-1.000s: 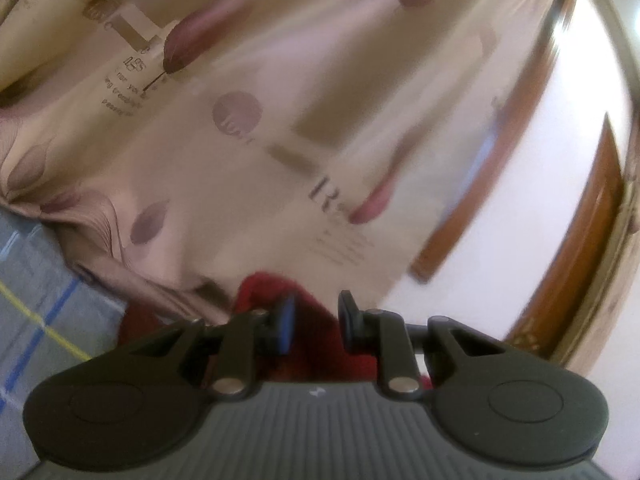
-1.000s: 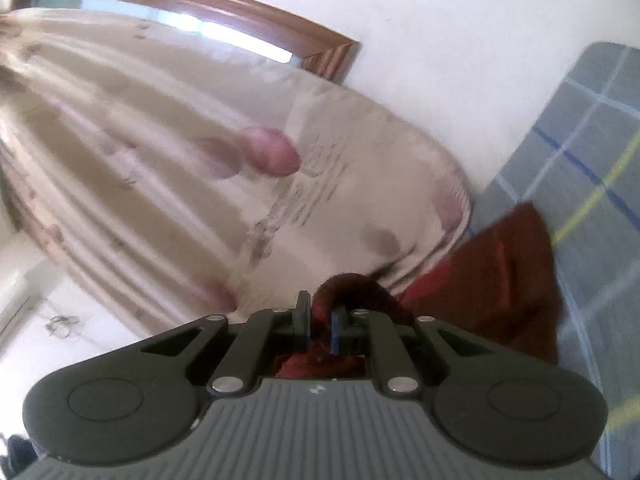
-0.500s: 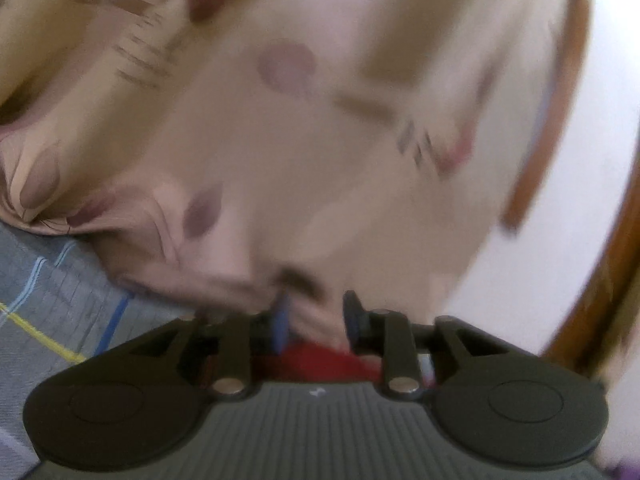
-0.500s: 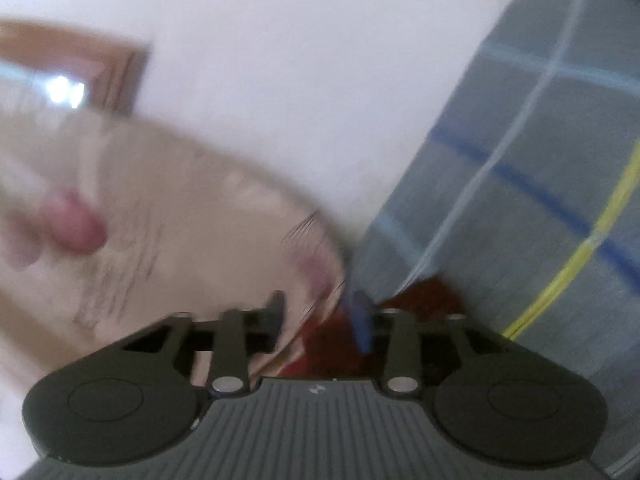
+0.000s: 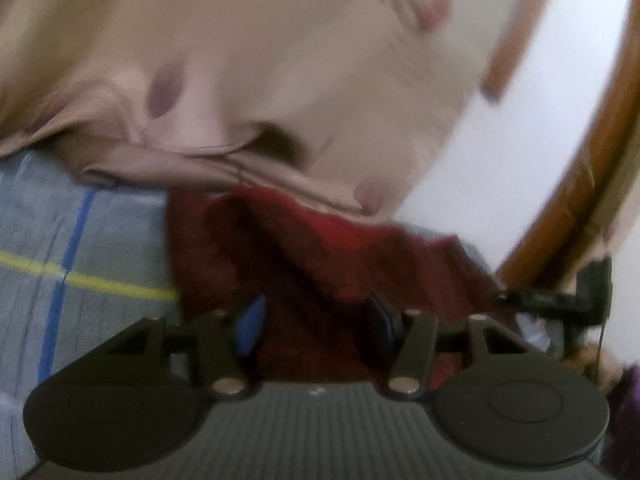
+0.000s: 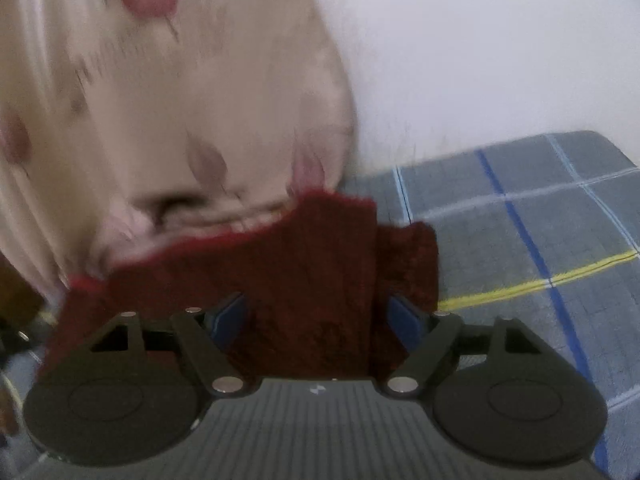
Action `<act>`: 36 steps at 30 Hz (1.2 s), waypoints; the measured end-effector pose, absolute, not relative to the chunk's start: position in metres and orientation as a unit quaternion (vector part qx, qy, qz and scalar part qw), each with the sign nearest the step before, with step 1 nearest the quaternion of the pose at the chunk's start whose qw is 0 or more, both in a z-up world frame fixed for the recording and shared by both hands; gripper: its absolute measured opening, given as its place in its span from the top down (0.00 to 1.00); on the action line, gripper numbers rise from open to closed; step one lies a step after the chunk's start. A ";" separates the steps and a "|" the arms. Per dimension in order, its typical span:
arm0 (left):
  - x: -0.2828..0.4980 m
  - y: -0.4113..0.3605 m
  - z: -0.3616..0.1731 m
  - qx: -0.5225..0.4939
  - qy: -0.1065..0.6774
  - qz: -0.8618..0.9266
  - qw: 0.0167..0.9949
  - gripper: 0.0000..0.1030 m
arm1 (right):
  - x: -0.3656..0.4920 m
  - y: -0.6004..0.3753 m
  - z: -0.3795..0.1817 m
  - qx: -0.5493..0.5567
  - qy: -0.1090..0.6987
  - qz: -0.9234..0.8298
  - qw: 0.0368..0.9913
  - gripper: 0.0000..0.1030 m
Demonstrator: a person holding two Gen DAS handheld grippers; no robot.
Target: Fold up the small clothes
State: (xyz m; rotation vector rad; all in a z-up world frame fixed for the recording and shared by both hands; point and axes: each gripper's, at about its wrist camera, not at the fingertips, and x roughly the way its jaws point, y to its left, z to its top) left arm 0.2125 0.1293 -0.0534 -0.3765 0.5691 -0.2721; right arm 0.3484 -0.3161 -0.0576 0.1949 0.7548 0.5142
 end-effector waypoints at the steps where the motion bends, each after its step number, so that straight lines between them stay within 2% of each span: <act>1: 0.219 0.128 -0.054 -0.176 0.285 -0.135 0.933 0.47 | 0.351 -0.311 -0.063 0.091 0.369 0.255 0.889 0.38; 2: 0.226 0.127 -0.055 -0.177 0.290 -0.139 0.930 0.47 | 0.353 -0.305 -0.068 0.086 0.378 0.265 0.883 0.64; 3: 0.233 0.128 -0.055 -0.181 0.291 -0.144 0.928 0.47 | 0.354 -0.303 -0.072 0.077 0.385 0.257 0.883 0.74; 6: 0.246 0.128 -0.051 -0.164 0.267 -0.125 0.941 0.48 | 0.355 -0.311 -0.073 0.104 0.367 0.239 0.893 0.80; 9: 0.252 0.140 -0.048 -0.187 0.245 -0.079 0.948 0.48 | 0.362 -0.330 -0.075 0.147 0.363 0.214 0.895 0.83; 12: 0.246 0.161 -0.046 -0.253 0.212 -0.051 0.943 0.48 | 0.360 -0.337 -0.083 0.158 0.366 0.209 0.893 0.84; 15: 0.242 0.176 -0.051 -0.293 0.237 -0.077 0.923 0.48 | 0.362 -0.341 -0.090 0.178 0.365 0.212 0.889 0.85; 20: 0.236 0.149 -0.056 -0.206 0.302 -0.189 0.911 0.48 | 0.364 -0.344 -0.100 0.199 0.360 0.216 0.885 0.86; 23: 0.235 0.126 -0.056 -0.131 0.305 -0.209 0.920 0.48 | 0.364 -0.344 -0.101 0.199 0.359 0.218 0.885 0.85; 27: 0.248 0.123 -0.061 -0.120 0.280 -0.208 0.930 0.48 | 0.364 -0.345 -0.102 0.206 0.360 0.217 0.884 0.85; 29: 0.254 0.129 -0.060 -0.132 0.265 -0.197 0.935 0.61 | 0.363 -0.344 -0.102 0.203 0.359 0.215 0.885 0.84; 32: 0.264 0.138 -0.061 -0.144 0.258 -0.175 0.939 0.75 | 0.363 -0.341 -0.102 0.198 0.357 0.213 0.888 0.83; 34: 0.266 0.144 -0.061 -0.156 0.252 -0.150 0.943 0.76 | 0.363 -0.342 -0.102 0.201 0.357 0.213 0.887 0.83; 36: 0.262 0.162 -0.060 -0.210 0.241 -0.146 0.936 0.76 | 0.363 -0.344 -0.103 0.208 0.357 0.215 0.885 0.83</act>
